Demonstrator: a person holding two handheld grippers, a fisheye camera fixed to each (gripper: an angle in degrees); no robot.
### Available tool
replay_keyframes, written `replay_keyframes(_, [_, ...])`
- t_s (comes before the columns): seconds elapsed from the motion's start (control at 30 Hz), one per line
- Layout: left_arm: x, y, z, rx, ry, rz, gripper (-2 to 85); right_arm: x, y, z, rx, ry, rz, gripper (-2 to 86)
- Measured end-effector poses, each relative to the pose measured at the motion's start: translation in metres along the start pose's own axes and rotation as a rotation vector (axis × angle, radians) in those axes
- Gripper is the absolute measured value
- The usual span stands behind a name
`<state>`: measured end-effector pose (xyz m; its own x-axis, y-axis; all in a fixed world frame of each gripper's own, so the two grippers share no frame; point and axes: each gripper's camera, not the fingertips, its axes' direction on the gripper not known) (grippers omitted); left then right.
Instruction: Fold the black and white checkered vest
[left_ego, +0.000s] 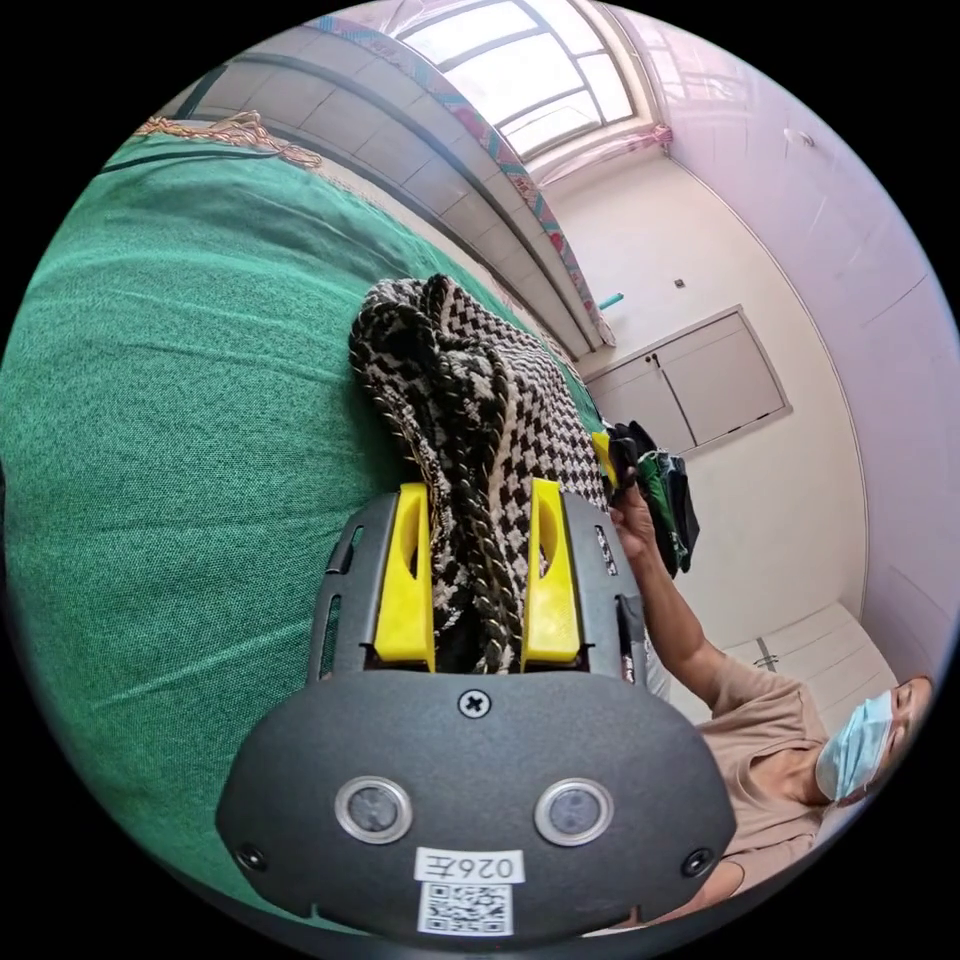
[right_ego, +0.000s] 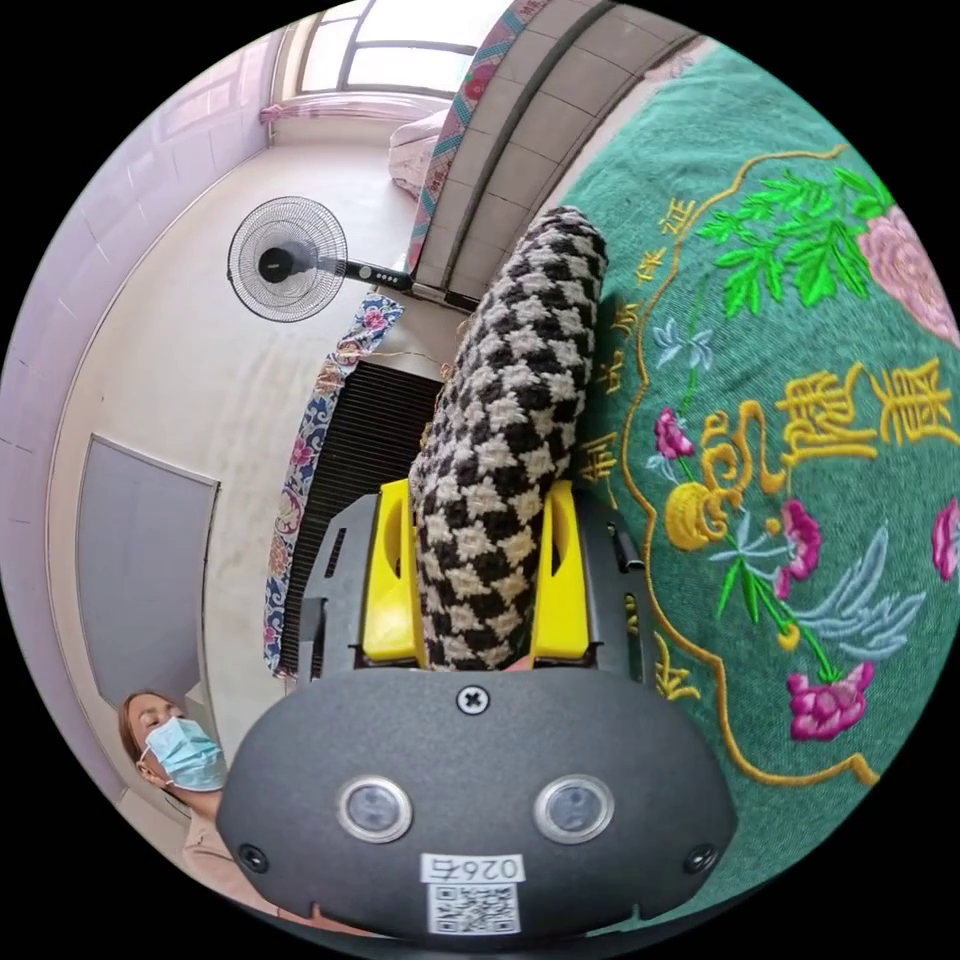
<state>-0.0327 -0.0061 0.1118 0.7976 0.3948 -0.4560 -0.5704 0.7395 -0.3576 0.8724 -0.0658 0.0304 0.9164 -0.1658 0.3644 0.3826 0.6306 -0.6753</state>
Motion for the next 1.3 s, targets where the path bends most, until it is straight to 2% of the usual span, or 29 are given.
replay_keyframes(0.17, [0.016, 0.002, 0.001, -0.014, -0.092, 0.027, 15.2, 0.037, 0.034, 0.014, 0.082, -0.004, 0.016, 14.1])
replay_keyframes(0.33, [0.083, 0.006, 0.027, -0.087, -0.503, 0.164, 12.6, 0.054, 0.046, 0.079, 0.052, 0.047, 0.008, 12.4])
replay_keyframes(0.43, [0.101, 0.012, 0.030, -0.104, -0.565, 0.216, 10.6, 0.047, 0.067, 0.118, -0.012, 0.157, -0.048, 11.7])
replay_keyframes(0.63, [0.099, 0.028, -0.006, -0.050, -0.394, 0.145, 6.9, -0.056, 0.196, 0.209, 0.094, 0.614, -0.473, 7.3])
replay_keyframes(0.77, [0.140, 0.045, -0.029, 0.020, -0.432, 0.213, 6.5, -0.144, 0.321, 0.290, 0.160, 0.902, -0.834, 5.9])
replay_keyframes(0.87, [0.193, 0.069, -0.062, 0.141, -0.472, 0.305, 6.4, -0.198, 0.409, 0.330, 0.227, 0.988, -1.022, 5.5])
replay_keyframes(1.07, [0.292, 0.157, -0.183, 0.488, -0.478, 0.413, 6.3, -0.303, 0.558, 0.368, 0.344, 0.938, -1.254, 5.0])
replay_keyframes(1.13, [0.334, 0.205, -0.235, 0.617, -0.559, 0.440, 6.3, -0.333, 0.590, 0.377, 0.360, 0.852, -1.265, 4.9])
replay_keyframes(1.3, [0.413, 0.275, -0.347, 0.678, -0.814, 0.503, 6.3, -0.399, 0.652, 0.423, 0.357, 0.579, -1.252, 4.9])
